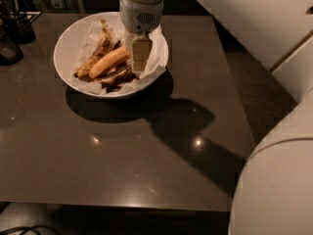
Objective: Pick banana from white bowl
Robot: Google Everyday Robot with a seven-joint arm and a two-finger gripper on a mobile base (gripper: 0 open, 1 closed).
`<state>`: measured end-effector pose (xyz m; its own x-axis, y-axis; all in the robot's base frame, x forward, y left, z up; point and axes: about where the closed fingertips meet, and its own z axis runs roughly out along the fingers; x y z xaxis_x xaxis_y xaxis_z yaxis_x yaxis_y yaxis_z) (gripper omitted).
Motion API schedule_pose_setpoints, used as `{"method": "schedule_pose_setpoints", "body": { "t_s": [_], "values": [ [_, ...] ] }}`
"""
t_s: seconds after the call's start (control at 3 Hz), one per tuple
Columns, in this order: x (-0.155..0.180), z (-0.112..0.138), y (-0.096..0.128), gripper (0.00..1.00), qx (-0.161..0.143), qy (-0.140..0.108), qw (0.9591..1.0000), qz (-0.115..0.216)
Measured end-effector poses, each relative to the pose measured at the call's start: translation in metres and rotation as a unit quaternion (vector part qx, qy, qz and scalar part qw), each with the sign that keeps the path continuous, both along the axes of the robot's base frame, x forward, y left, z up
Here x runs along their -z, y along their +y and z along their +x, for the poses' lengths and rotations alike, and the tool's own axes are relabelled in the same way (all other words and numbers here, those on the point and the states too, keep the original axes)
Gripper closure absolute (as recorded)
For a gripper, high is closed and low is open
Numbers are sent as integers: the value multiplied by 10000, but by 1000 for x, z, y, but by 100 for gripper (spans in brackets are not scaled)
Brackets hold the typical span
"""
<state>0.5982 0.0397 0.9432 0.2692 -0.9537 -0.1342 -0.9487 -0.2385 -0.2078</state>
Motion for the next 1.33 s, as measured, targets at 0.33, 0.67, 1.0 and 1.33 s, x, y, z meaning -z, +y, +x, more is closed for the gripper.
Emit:
{"method": "schedule_pose_setpoints", "body": {
  "t_s": [0.33, 0.67, 1.0, 1.33],
  "values": [
    [8, -1, 10, 45, -158, 80, 9998, 10],
    [17, -3, 17, 45, -237, 200, 9995, 27],
    [26, -5, 19, 45, -242, 308, 9992, 39],
    [38, -5, 19, 44, -254, 419, 9988, 12]
  ]
}}
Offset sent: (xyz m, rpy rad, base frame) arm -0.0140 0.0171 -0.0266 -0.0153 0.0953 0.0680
